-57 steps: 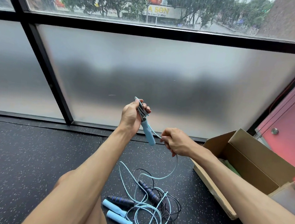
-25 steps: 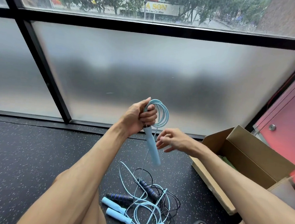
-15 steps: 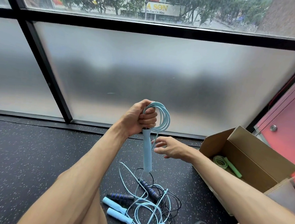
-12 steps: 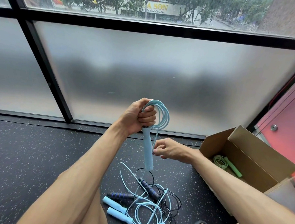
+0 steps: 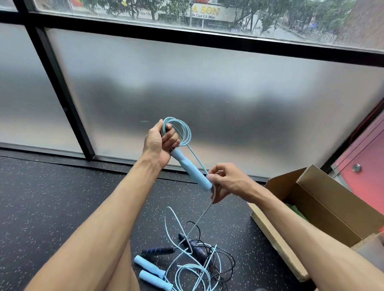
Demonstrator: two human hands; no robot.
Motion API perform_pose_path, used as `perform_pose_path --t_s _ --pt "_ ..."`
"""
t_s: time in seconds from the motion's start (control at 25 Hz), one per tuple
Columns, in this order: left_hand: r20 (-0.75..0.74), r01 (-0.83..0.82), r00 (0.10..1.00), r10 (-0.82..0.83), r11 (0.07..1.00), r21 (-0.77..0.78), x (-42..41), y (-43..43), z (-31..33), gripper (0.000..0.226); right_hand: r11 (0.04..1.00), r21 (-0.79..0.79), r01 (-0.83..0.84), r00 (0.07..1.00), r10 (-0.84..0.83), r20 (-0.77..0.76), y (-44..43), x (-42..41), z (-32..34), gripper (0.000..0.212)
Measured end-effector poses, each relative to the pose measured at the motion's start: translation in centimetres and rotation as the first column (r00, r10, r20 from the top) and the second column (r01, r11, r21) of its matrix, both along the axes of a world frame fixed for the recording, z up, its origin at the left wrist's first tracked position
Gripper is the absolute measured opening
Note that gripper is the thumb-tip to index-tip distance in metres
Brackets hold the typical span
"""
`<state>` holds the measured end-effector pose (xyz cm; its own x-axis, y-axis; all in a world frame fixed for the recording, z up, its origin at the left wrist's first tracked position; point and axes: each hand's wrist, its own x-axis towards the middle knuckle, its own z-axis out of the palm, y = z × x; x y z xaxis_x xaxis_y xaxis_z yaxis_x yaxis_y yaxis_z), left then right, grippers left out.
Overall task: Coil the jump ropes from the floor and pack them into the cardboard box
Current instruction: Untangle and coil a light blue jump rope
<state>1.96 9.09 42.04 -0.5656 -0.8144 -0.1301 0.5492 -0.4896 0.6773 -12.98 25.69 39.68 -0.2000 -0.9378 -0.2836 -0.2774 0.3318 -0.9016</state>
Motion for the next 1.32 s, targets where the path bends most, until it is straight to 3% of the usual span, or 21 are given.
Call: perform_pose_path --t_s 0.16,0.36,0.56,0.68,0.8,1.12,1.32 --pt "0.081 -0.038 0.996 0.041 0.999 -0.034 0.3 -0.2 0.1 0.042 0.961 -0.254 0.107 0.980 -0.145 -0.136 -0.2 -0.2 2.9 0.016" --pt "0.133 -0.014 0.991 0.022 0.998 -0.062 -0.2 0.6 0.1 0.040 0.857 -0.447 0.255 0.946 -0.316 -0.066 -0.5 -1.2 5.1 0.019" --pt "0.127 -0.016 0.992 0.024 0.998 -0.058 -0.4 0.5 -0.3 0.042 0.893 -0.414 0.176 0.902 -0.315 -0.296 -0.3 -1.7 3.4 0.020" --pt "0.136 0.024 0.991 -0.017 0.998 -0.049 -0.5 0.5 -0.3 0.040 0.940 -0.296 0.172 0.927 -0.256 -0.274 0.0 -1.8 2.2 0.019" --pt "0.236 0.085 0.970 -0.060 0.991 -0.099 -0.7 1.0 -0.4 0.036 0.953 -0.252 0.169 0.937 -0.235 -0.258 0.2 -1.4 1.7 0.009" --pt "0.398 0.366 0.873 -0.281 0.918 -0.155 -1.4 2.5 -0.8 0.038 0.868 -0.351 0.351 0.909 -0.406 -0.094 -0.1 -1.5 1.6 0.013" --pt "0.368 0.465 0.839 -0.401 0.879 -0.103 -1.2 2.7 -0.6 0.043 0.838 -0.468 0.281 0.790 -0.479 -0.383 0.2 -1.9 1.5 0.010"
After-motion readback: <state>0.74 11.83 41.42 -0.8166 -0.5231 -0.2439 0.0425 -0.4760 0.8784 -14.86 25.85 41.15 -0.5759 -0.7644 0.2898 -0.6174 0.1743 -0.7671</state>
